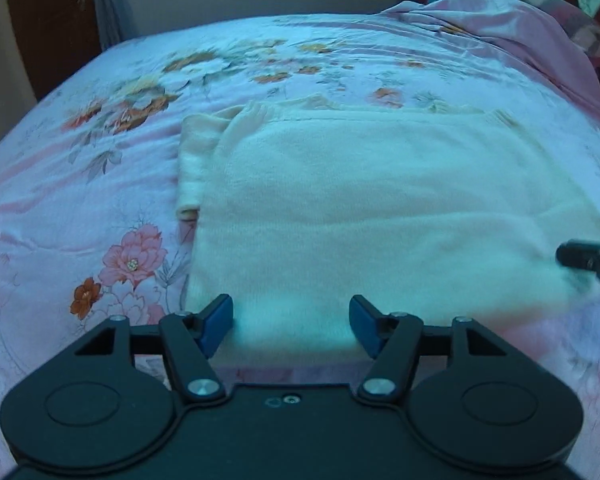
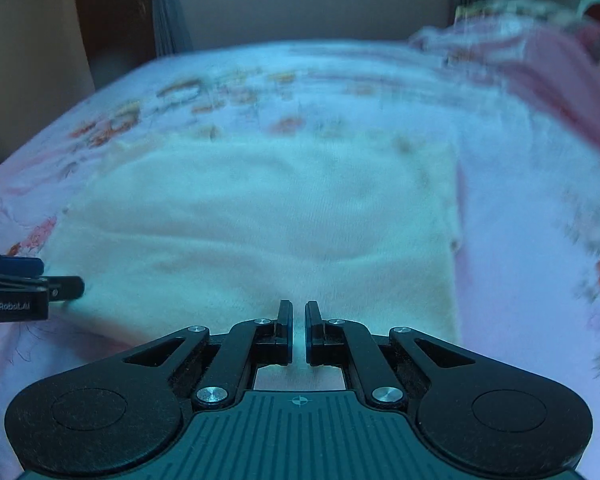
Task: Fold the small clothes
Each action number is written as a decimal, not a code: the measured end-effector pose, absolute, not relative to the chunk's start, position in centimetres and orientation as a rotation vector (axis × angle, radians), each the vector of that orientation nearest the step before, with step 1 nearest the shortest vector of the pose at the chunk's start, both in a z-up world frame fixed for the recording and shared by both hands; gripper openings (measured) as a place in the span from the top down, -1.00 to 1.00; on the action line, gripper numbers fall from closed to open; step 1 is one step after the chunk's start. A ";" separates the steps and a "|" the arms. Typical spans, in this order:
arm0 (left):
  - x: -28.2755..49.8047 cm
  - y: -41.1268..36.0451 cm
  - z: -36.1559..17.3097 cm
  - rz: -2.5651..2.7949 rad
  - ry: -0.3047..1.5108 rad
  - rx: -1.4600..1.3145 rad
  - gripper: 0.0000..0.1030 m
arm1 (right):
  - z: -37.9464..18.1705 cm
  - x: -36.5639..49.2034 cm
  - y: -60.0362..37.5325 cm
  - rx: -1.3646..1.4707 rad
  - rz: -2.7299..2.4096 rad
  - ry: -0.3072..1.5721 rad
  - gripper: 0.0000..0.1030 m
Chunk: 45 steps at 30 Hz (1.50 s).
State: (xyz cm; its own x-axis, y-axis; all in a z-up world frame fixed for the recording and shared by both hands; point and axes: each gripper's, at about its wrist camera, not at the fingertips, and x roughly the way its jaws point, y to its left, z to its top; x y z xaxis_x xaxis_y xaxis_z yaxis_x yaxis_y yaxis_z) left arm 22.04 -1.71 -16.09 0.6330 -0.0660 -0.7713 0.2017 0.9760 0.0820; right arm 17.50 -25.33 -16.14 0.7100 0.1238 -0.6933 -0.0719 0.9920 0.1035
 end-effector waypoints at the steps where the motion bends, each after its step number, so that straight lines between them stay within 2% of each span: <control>1: 22.1 -1.6 -16.8 -0.156 0.890 0.176 -0.25 | -17.0 17.6 -25.3 0.038 0.096 0.816 0.94; 4: 22.0 -1.0 -17.4 -0.150 0.884 0.138 -0.27 | -18.5 17.3 -26.5 0.082 0.118 0.818 0.95; 9: 21.5 -1.4 -16.8 -0.146 0.879 0.152 -0.24 | -16.3 16.3 -27.0 0.102 0.072 0.756 0.94; 12: 21.5 -1.1 -17.6 -0.143 0.874 0.138 -0.31 | -18.5 16.9 -28.3 0.140 0.036 0.833 0.94; 24: 21.3 -1.2 -18.0 -0.134 0.860 0.137 -0.36 | -19.2 16.2 -29.4 0.261 0.013 0.787 0.95; 36: 21.1 -1.5 -17.8 -0.162 0.864 0.192 -0.37 | -18.5 16.7 -28.0 0.203 -0.043 0.848 0.94; 41: 21.5 -1.1 -18.1 -0.186 0.857 0.181 -0.48 | -18.7 16.6 -28.1 0.190 -0.027 0.833 0.94; 45: 21.5 -1.0 -17.7 -0.186 0.873 0.178 -0.48 | -18.5 16.2 -28.0 0.144 0.003 0.828 0.94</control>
